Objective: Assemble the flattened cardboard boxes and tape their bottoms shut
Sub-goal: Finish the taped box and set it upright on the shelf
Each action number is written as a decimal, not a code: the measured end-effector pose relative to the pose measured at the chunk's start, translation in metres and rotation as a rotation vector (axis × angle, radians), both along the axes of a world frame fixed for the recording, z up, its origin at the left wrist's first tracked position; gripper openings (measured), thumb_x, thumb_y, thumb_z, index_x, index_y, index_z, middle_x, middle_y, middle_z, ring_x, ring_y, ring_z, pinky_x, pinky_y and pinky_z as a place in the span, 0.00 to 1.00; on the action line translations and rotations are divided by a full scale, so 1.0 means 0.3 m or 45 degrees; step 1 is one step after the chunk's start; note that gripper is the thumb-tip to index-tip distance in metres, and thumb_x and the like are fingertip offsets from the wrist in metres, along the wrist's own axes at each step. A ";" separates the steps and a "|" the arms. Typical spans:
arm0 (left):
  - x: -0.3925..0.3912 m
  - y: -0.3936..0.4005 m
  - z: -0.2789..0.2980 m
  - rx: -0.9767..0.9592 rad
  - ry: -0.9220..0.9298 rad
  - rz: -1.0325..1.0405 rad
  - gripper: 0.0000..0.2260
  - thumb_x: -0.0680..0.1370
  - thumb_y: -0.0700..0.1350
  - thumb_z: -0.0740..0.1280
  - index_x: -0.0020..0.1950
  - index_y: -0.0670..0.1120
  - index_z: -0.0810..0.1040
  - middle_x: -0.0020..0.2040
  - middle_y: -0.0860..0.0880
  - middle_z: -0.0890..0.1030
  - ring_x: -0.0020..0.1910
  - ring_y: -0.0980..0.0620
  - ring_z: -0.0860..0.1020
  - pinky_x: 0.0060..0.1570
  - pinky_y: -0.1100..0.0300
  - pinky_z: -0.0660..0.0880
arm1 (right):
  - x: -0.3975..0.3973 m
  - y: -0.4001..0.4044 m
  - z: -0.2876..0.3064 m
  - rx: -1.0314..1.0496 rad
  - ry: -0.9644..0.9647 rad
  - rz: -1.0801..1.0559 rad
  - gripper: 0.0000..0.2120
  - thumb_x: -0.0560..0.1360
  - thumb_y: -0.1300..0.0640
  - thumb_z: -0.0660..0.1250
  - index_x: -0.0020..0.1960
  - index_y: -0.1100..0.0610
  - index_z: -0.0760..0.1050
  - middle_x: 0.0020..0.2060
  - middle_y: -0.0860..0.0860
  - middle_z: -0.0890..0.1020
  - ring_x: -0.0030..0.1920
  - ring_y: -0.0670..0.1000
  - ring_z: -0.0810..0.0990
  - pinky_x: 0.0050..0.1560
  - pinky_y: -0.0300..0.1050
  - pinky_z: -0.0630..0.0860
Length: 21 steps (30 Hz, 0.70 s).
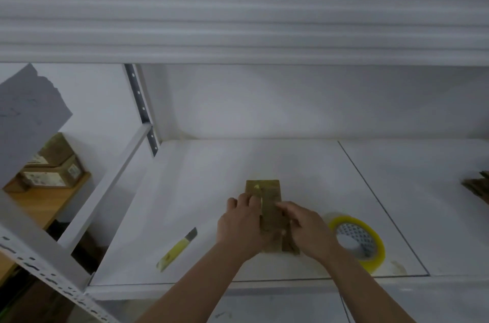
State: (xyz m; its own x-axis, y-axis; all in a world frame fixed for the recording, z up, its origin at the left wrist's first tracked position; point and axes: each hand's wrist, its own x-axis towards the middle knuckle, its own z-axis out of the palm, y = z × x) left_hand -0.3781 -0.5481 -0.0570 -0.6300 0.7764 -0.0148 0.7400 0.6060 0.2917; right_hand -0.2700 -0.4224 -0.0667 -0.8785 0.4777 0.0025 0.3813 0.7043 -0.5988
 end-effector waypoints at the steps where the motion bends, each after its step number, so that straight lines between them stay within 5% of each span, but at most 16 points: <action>1: 0.012 0.018 0.006 0.017 -0.061 0.054 0.34 0.73 0.67 0.64 0.69 0.47 0.62 0.71 0.47 0.63 0.64 0.45 0.66 0.57 0.52 0.74 | -0.001 0.004 -0.002 -0.066 0.053 -0.011 0.24 0.75 0.68 0.59 0.66 0.49 0.74 0.61 0.47 0.81 0.60 0.49 0.79 0.63 0.48 0.74; 4: 0.036 0.056 0.006 0.034 -0.217 0.224 0.38 0.73 0.64 0.65 0.72 0.43 0.56 0.75 0.42 0.55 0.67 0.41 0.65 0.60 0.50 0.71 | 0.000 0.015 0.020 -0.158 0.123 -0.028 0.25 0.73 0.73 0.58 0.62 0.51 0.76 0.56 0.47 0.83 0.57 0.47 0.81 0.59 0.45 0.76; 7: 0.019 0.056 0.015 0.076 -0.292 0.200 0.37 0.73 0.60 0.67 0.71 0.41 0.55 0.68 0.43 0.63 0.65 0.40 0.66 0.63 0.49 0.69 | -0.002 0.027 0.053 0.012 0.114 -0.054 0.25 0.75 0.70 0.59 0.68 0.51 0.70 0.59 0.49 0.81 0.60 0.52 0.78 0.60 0.47 0.74; 10: -0.030 0.025 0.042 -0.011 -0.236 -0.048 0.38 0.71 0.55 0.69 0.73 0.42 0.55 0.67 0.44 0.65 0.66 0.40 0.67 0.66 0.46 0.65 | -0.016 0.038 0.102 0.393 -0.113 0.061 0.33 0.76 0.60 0.64 0.76 0.48 0.55 0.71 0.49 0.67 0.70 0.54 0.63 0.67 0.48 0.63; 16: -0.114 -0.075 0.084 -0.341 -0.060 -0.605 0.35 0.77 0.47 0.64 0.78 0.52 0.49 0.79 0.52 0.53 0.77 0.47 0.47 0.74 0.39 0.50 | -0.063 0.025 0.140 0.301 -0.515 0.395 0.48 0.74 0.51 0.69 0.79 0.51 0.38 0.79 0.53 0.47 0.78 0.51 0.39 0.75 0.55 0.37; 19: -0.120 -0.101 0.078 -0.299 -0.002 -0.602 0.32 0.77 0.37 0.60 0.78 0.54 0.54 0.79 0.53 0.54 0.78 0.49 0.46 0.75 0.42 0.47 | -0.078 0.018 0.127 0.350 -0.604 0.407 0.51 0.72 0.46 0.71 0.79 0.53 0.38 0.77 0.56 0.57 0.77 0.54 0.53 0.76 0.55 0.41; 21: -0.123 -0.112 0.060 -0.074 0.167 -0.468 0.30 0.76 0.34 0.59 0.77 0.52 0.60 0.77 0.51 0.59 0.77 0.47 0.53 0.74 0.51 0.57 | -0.090 0.010 0.118 0.416 -0.470 0.309 0.48 0.70 0.40 0.71 0.78 0.54 0.47 0.70 0.55 0.69 0.70 0.56 0.67 0.72 0.53 0.54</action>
State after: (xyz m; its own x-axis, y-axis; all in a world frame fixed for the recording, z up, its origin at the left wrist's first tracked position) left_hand -0.4150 -0.5816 -0.0390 -0.3100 0.9507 -0.0034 0.9394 0.3068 0.1532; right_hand -0.2971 -0.4194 -0.0312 -0.9339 0.2876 -0.2126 0.3283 0.9251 -0.1909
